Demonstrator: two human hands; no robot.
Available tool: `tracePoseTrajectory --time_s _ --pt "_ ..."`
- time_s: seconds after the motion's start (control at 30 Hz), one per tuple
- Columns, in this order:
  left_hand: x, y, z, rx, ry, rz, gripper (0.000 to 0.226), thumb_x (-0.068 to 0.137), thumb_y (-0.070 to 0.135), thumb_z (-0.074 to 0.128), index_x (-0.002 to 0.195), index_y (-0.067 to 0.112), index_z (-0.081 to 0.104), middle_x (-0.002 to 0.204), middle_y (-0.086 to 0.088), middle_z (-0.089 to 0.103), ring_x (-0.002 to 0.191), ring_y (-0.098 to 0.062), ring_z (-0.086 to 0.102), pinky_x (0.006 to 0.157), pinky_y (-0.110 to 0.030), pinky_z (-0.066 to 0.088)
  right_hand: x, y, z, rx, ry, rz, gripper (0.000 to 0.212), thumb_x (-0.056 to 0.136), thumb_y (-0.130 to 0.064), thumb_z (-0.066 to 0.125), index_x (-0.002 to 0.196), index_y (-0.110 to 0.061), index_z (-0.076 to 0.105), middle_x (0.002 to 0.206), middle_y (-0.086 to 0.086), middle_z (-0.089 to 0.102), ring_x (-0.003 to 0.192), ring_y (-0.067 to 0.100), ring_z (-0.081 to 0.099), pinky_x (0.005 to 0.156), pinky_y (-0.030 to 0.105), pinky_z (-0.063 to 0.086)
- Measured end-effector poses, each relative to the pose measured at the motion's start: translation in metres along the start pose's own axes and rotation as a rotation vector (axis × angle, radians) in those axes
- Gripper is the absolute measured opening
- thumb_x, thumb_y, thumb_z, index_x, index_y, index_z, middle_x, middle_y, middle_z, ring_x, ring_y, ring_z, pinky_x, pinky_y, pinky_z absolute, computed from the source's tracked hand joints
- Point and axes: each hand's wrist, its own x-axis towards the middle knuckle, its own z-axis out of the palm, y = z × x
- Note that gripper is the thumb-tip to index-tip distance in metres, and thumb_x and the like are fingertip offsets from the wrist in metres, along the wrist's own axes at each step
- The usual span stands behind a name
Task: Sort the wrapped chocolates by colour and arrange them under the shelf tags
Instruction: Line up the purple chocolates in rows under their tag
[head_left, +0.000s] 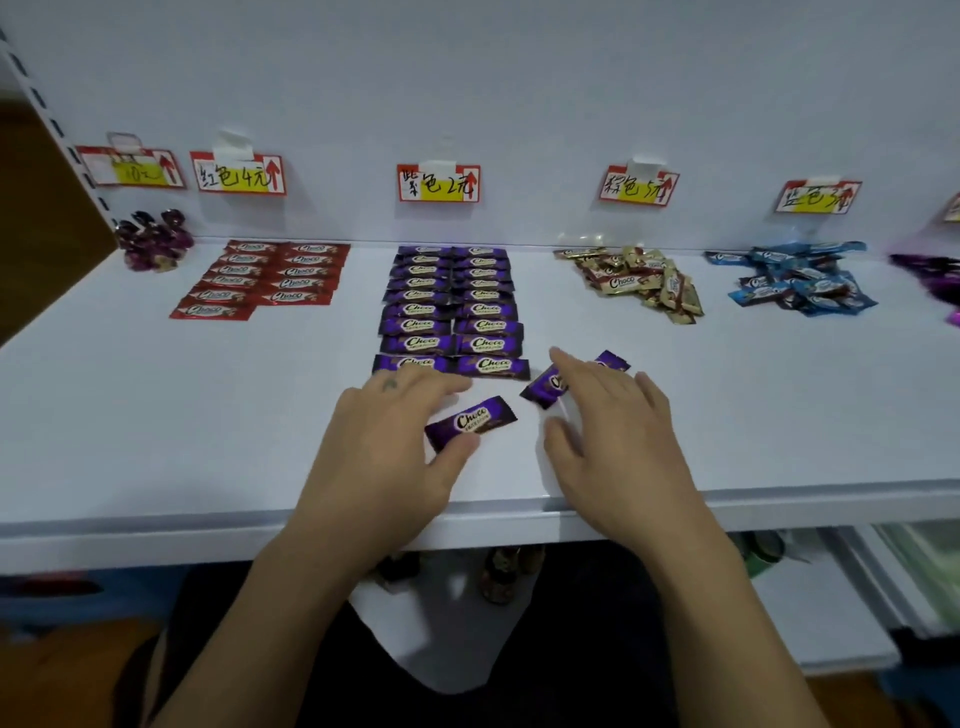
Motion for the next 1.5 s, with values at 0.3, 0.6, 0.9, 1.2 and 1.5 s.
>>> tracePoseTrajectory --time_s 0.3,0.6,0.9,1.2,1.5 --pt "-0.013 -0.018 -0.014 -0.146 -0.018 -0.155 0.038 0.082 0.033 0.072 0.119 0.033 0.062 0.093 0.025 0.06 0.095 0.005 0.047 0.091 -0.028 0.041 -0.018 -0.006 0.019 -0.001 0.142 -0.107 0.042 0.088 -0.028 0.047 0.127 -0.021 0.059 0.109 -0.002 0.059 0.104 0.022 0.051 0.11 0.051 0.031" --pt "-0.006 -0.023 -0.014 -0.065 -0.155 0.063 0.035 0.084 0.046 0.048 0.113 0.039 0.068 0.116 0.024 0.06 0.113 -0.001 0.041 0.092 -0.03 0.032 -0.013 -0.007 0.015 -0.054 0.041 -0.167 0.049 0.093 -0.04 0.027 0.128 -0.024 0.059 0.127 -0.003 0.056 0.116 0.021 0.044 0.098 0.038 0.035" --pt "-0.011 -0.027 -0.014 -0.161 -0.058 0.034 0.019 0.079 0.044 0.059 0.09 0.033 0.069 0.093 0.025 0.062 0.096 -0.001 0.05 0.087 -0.033 0.039 0.004 -0.002 -0.002 0.242 -0.166 -0.133 0.027 0.093 -0.025 0.06 0.118 -0.035 0.064 0.1 -0.021 0.045 0.096 -0.002 0.044 0.078 0.005 0.032" --pt "-0.014 -0.028 -0.013 -0.115 0.015 0.005 0.019 0.081 0.041 0.054 0.092 0.032 0.067 0.089 0.017 0.062 0.085 -0.008 0.053 0.078 -0.033 0.038 0.008 -0.002 -0.009 0.423 0.053 -0.106 0.034 0.091 -0.004 0.061 0.085 -0.035 0.071 0.1 -0.017 0.059 0.094 -0.002 0.055 0.074 0.005 0.04" --pt "-0.012 -0.029 -0.008 -0.062 0.064 0.049 0.014 0.08 0.029 0.056 0.09 0.029 0.066 0.09 0.015 0.062 0.084 -0.01 0.053 0.073 -0.034 0.041 -0.03 -0.009 0.0 0.381 0.229 0.079 0.017 0.088 -0.025 0.058 0.091 -0.04 0.062 0.091 -0.022 0.058 0.086 0.0 0.054 0.069 0.017 0.041"
